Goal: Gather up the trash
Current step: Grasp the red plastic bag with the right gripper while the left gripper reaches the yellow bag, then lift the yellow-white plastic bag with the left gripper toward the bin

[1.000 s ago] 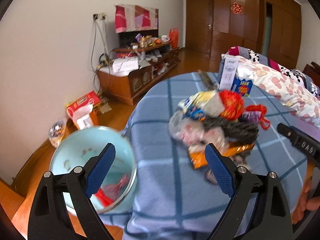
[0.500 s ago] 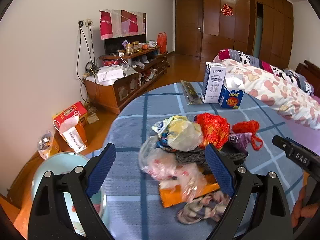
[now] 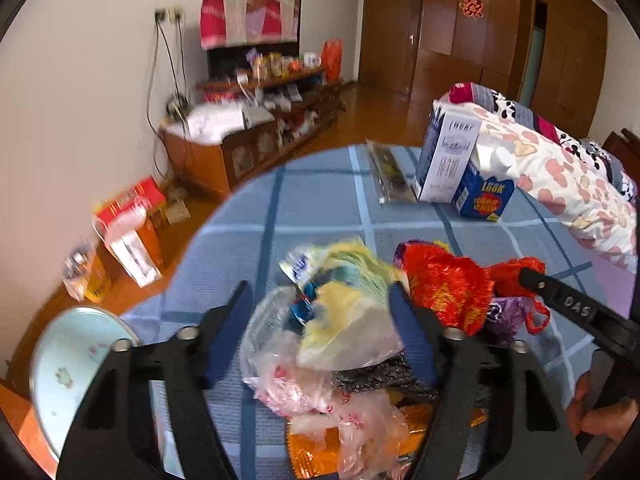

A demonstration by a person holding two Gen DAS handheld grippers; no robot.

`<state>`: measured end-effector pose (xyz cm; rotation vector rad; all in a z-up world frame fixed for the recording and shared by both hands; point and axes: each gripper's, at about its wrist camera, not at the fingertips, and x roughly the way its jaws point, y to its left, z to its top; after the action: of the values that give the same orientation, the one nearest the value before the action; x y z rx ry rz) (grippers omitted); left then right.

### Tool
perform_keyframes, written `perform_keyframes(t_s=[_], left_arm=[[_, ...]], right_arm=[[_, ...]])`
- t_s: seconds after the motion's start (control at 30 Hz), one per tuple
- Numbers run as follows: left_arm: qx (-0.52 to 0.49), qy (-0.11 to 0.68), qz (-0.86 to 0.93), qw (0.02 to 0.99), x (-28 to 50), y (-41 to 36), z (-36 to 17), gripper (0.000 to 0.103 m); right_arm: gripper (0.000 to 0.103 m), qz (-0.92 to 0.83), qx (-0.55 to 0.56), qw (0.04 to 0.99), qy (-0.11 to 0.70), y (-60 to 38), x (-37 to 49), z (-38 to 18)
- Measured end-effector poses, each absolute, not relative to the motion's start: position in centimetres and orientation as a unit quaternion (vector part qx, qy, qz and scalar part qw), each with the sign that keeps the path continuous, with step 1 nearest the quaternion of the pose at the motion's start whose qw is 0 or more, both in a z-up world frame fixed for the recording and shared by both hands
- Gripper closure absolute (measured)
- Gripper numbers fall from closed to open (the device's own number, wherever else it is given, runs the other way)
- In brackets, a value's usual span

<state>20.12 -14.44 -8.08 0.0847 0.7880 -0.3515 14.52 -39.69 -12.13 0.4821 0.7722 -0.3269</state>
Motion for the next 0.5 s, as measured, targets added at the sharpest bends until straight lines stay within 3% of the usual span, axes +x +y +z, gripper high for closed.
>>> perform_keyframes(t_s=[0.03, 0.1, 0.13, 0.5], left_arm=[[0.034, 0.392, -0.177, 0.902, 20.4, -14.4, -8.5, 0.047], [0.022, 0.404, -0.188, 0.895, 20.7, -14.3, -9.3, 0.059], [0.013, 0.407, -0.191, 0.893, 20.8, -14.1, -9.4, 0.06], [0.02, 0.317, -0.18, 0.931, 17.1, -11.6, -3.8, 0.063]], right_arm=[[0.073, -0.151, 0.238, 0.881, 0.379, -39.8, 14.8, -12.6], [0.084, -0.143, 0.251, 0.876, 0.387, -40.0, 14.8, -13.5], [0.088, -0.144, 0.25, 0.877, 0.384, -40.0, 14.7, -13.4], [0.09, -0.173, 0.19, 0.921, 0.292, -37.1, 8.0, -7.1]])
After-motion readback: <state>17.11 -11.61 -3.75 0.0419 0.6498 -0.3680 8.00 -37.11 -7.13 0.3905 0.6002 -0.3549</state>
